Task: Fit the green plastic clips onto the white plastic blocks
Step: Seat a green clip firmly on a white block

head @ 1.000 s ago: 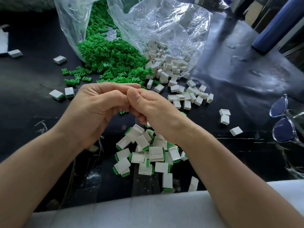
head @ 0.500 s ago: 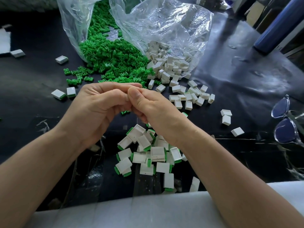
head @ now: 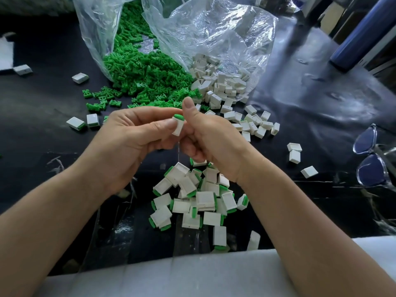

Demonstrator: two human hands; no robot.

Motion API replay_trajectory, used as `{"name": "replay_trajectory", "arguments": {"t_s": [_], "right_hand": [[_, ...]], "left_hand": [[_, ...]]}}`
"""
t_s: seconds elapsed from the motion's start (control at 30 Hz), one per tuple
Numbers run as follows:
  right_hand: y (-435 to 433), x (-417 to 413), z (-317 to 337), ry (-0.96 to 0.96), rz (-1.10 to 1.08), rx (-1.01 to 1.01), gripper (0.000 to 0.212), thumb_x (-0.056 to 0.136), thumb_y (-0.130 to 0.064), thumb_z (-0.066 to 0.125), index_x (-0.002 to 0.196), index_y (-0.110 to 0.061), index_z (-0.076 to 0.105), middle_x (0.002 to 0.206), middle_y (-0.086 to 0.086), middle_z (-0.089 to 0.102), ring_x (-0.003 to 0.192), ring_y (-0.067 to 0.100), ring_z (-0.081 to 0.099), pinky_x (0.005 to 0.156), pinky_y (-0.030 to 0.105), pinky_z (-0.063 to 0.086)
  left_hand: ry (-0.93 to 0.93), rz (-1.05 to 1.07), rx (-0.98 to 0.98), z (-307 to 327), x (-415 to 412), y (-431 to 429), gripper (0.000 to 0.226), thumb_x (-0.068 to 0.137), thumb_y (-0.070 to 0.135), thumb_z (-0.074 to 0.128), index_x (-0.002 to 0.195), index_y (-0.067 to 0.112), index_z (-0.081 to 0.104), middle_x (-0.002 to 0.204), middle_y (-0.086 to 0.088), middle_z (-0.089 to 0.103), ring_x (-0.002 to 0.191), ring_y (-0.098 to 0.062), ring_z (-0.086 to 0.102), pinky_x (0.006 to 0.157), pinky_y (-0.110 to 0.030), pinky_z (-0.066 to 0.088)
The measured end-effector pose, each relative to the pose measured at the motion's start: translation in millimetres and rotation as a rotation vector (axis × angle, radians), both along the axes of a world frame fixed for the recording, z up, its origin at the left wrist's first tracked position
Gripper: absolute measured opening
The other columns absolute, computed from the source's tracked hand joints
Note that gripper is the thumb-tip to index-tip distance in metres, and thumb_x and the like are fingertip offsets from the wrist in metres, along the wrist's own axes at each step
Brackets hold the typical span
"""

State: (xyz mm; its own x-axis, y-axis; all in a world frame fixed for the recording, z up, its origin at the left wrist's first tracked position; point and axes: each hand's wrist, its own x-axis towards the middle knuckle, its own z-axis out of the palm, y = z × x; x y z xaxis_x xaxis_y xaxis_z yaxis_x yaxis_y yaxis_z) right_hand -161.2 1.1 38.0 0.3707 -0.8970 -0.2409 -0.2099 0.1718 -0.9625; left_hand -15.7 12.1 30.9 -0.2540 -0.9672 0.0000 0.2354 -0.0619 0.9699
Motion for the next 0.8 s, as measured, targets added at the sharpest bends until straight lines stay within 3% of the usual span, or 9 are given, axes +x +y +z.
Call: {"name": "replay_trajectory", "arguments": {"t_s": [0.1,0.2,0.27,0.33,0.47,0.63,0.8], "right_hand": [[-6,-8,0,0.146,-0.12,-0.131,0.05,0.096,-0.042,0.037,0.066,-0.015,0.065,0.046,-0.008,0.045,0.042,0.003,0.038,0.047,0.016,0.033],[-14,-17,-5,0.375,-0.276,-0.297,0.031,0.094,-0.035,0.049,0.071,-0.021,0.065,0.053,-0.013,0.049,0.055,0.003,0.045,0.061,0.024,0.035],[-20,-23,-10,0.55,-0.365,-0.417,0.019,0.092,-0.029,0.053,0.088,-0.019,0.069,0.07,-0.01,0.057,0.072,0.01,0.053,0.069,0.026,0.039],[-25,-27,-15,0.711,-0.401,-0.491,0.02,0.091,-0.025,0.054,0.104,-0.018,0.068,0.097,0.0,0.063,0.094,0.017,0.056,0.082,0.026,0.041],[-32,-28,-22,0.864,-0.37,-0.553,0.032,0.092,-0.016,0.052,0.123,-0.017,0.059,0.125,0.005,0.052,0.12,0.023,0.041,0.1,0.031,0.031],[-31,-27,-26,1.043,-0.236,-0.608,0.042,0.089,-0.004,0.048,0.128,-0.019,0.054,0.134,0.001,0.047,0.127,0.023,0.032,0.104,0.034,0.026],[-31,-28,-24,1.098,-0.221,-0.617,0.03,0.089,-0.006,0.05,0.115,-0.018,0.058,0.122,0.002,0.053,0.117,0.023,0.039,0.095,0.032,0.03]], "left_hand": [[-0.063,0.067,0.024,1,4,-3,0.019,0.063,0.022,0.063,0.077,0.022,0.077,0.073,0.002,0.072,0.066,-0.008,0.065,0.055,-0.019,0.048],[-0.085,0.066,0.028,1,4,-1,0.021,0.058,0.023,0.067,0.076,0.018,0.075,0.066,0.001,0.069,0.054,-0.006,0.059,0.044,-0.014,0.041],[-0.121,0.018,-0.002,3,2,2,0.022,0.051,0.024,0.072,0.072,0.017,0.075,0.062,0.0,0.068,0.049,-0.006,0.056,0.042,-0.013,0.038],[-0.165,-0.078,-0.023,4,1,5,0.026,0.045,0.017,0.083,0.07,0.019,0.076,0.06,-0.001,0.068,0.046,-0.006,0.054,0.04,-0.012,0.036],[-0.233,-0.238,-0.013,3,0,9,0.017,0.057,0.022,0.077,0.074,0.02,0.077,0.061,-0.003,0.068,0.043,-0.004,0.048,0.039,-0.011,0.032],[-0.242,-0.101,-0.005,6,0,5,0.032,0.044,0.038,0.078,0.072,0.022,0.076,0.066,-0.001,0.07,0.044,-0.005,0.048,0.038,-0.011,0.031],[-0.202,0.027,0.04,5,0,2,0.018,0.058,0.033,0.065,0.069,0.023,0.076,0.063,0.001,0.069,0.044,-0.005,0.05,0.039,-0.011,0.031]]}}
